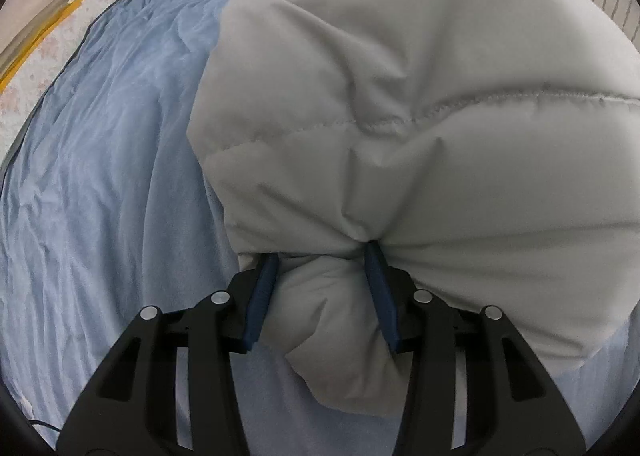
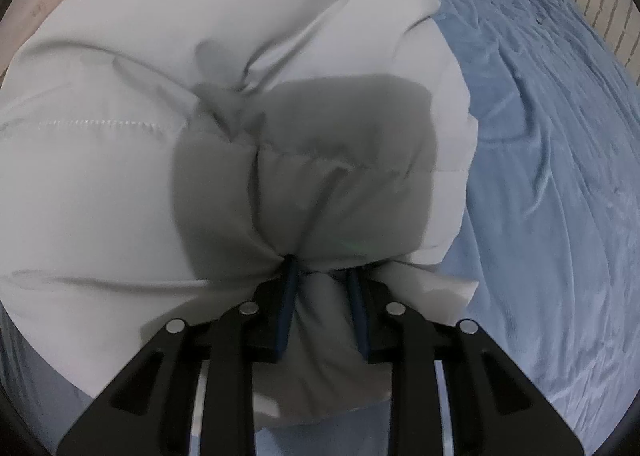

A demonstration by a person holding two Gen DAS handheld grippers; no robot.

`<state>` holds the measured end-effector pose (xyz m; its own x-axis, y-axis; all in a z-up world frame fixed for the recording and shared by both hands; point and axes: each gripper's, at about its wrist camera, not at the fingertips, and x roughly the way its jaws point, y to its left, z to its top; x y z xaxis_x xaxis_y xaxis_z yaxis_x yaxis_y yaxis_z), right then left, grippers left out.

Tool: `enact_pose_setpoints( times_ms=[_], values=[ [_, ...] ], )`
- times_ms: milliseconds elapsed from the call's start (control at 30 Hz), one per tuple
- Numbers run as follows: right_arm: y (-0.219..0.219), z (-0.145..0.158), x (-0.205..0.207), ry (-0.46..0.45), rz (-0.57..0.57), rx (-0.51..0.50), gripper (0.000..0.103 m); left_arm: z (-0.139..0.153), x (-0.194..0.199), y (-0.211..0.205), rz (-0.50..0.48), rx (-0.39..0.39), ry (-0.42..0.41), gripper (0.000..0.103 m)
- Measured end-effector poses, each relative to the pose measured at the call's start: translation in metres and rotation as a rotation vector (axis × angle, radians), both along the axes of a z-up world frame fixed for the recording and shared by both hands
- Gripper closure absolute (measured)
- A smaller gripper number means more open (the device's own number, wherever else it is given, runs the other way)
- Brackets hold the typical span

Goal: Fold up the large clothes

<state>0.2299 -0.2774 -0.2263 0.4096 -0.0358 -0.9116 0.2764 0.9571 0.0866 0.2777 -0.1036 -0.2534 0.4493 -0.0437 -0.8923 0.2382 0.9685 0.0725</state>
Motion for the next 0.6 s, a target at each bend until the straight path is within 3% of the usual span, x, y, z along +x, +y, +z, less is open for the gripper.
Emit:
enact_pose_setpoints(
  times_ms=[267, 600],
  values=[
    [0.003, -0.001, -0.022, -0.023, -0.052, 0.010, 0.077, -0.002, -0.011, -0.033, 0.024, 0.028, -0.003, 0.058],
    [0.015, -0.003, 0.004, 0.021, -0.007, -0.051, 0.078, -0.005, 0.005, -0.025, 0.040, 0.033, -0.003, 0.058]
  ],
)
